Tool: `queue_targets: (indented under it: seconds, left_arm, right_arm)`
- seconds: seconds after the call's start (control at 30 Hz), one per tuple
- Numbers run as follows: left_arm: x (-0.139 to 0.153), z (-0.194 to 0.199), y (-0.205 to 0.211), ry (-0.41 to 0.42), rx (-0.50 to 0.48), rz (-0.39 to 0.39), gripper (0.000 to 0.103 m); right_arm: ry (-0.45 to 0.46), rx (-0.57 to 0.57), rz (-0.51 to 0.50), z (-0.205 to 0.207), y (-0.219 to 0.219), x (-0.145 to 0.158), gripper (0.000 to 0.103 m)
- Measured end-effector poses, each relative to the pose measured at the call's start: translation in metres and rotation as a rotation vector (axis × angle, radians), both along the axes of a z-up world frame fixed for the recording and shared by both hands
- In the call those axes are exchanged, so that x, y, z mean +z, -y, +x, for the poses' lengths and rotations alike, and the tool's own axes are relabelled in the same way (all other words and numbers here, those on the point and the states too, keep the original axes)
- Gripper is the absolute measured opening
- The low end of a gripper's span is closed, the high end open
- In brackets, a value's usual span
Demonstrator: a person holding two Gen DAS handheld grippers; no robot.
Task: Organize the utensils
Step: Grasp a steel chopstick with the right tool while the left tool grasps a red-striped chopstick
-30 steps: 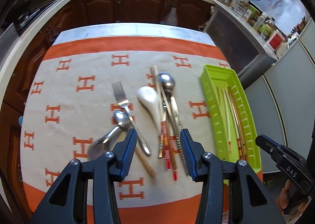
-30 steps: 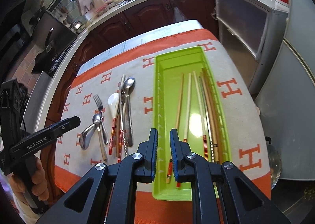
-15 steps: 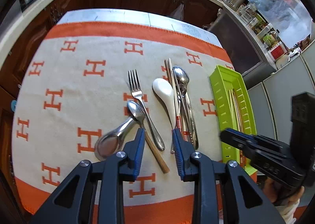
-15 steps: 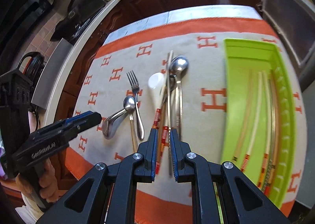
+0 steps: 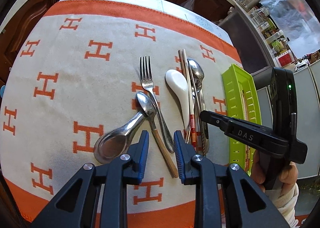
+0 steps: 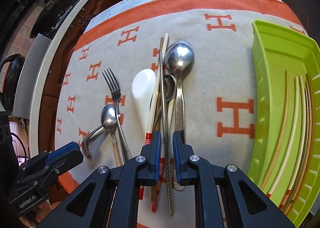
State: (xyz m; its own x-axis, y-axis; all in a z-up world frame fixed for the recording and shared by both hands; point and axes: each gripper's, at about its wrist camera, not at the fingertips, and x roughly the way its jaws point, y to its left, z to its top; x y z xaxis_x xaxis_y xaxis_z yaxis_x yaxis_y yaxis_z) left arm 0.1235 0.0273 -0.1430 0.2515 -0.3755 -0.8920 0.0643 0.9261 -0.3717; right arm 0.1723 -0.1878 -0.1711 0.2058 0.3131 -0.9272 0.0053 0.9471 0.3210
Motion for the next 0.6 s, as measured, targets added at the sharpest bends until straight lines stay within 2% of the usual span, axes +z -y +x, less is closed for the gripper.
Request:
queue_targets:
  seconds: [0.27, 0.43, 0.6]
  left_arm:
    - [-0.009, 0.006, 0.011, -0.023, -0.016, 0.0, 0.024]
    - [-0.009, 0.009, 0.016, -0.022, -0.023, 0.008, 0.024]
    - [-0.007, 0.016, 0.024, -0.02, -0.03, 0.012, 0.024]
  right_arm:
    - [0.016, 0.045, -0.063, 0.013, -0.022, -0.003, 0.013]
    - [0.048, 0.081, -0.153, 0.012, -0.034, -0.009, 0.007]
    - [0.097, 0.068, -0.109, -0.001, -0.026, 0.006, 0.006]
